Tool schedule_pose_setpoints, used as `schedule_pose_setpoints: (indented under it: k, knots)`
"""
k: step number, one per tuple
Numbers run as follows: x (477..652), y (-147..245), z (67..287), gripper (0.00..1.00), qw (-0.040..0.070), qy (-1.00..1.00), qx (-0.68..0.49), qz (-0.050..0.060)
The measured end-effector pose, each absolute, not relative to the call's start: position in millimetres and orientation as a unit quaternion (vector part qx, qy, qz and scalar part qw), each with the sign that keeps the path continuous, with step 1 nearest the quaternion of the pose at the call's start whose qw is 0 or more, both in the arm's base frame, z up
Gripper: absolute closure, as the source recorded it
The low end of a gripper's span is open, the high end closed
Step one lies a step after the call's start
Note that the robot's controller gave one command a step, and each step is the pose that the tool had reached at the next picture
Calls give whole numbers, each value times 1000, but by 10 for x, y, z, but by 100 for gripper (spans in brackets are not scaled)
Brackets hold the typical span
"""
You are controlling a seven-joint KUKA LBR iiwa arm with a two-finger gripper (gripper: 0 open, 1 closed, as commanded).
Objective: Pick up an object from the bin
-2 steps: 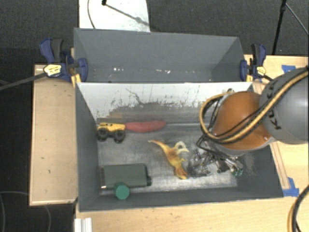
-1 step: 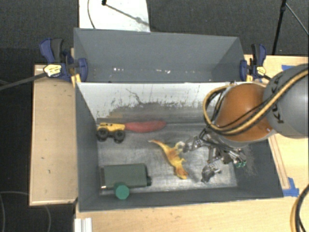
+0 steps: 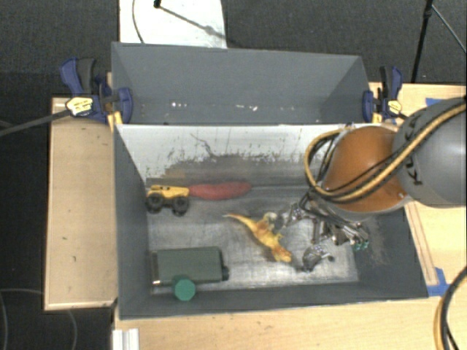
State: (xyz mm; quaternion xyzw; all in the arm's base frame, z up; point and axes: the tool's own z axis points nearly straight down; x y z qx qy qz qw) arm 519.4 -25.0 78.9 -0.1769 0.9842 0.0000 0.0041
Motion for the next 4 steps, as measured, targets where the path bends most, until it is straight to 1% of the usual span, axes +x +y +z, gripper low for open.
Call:
schedule_pose_setpoints:
  k: [1, 2, 3, 4]
  knots:
    - [5041, 164, 747, 0, 5, 968, -250, -2]
    - [4964, 943, 780, 100, 4, 969, -245, 0]
    - [4964, 943, 780, 100, 4, 969, -246, 0]
    - [5031, 914, 1929, 100, 1, 963, -270, 0]
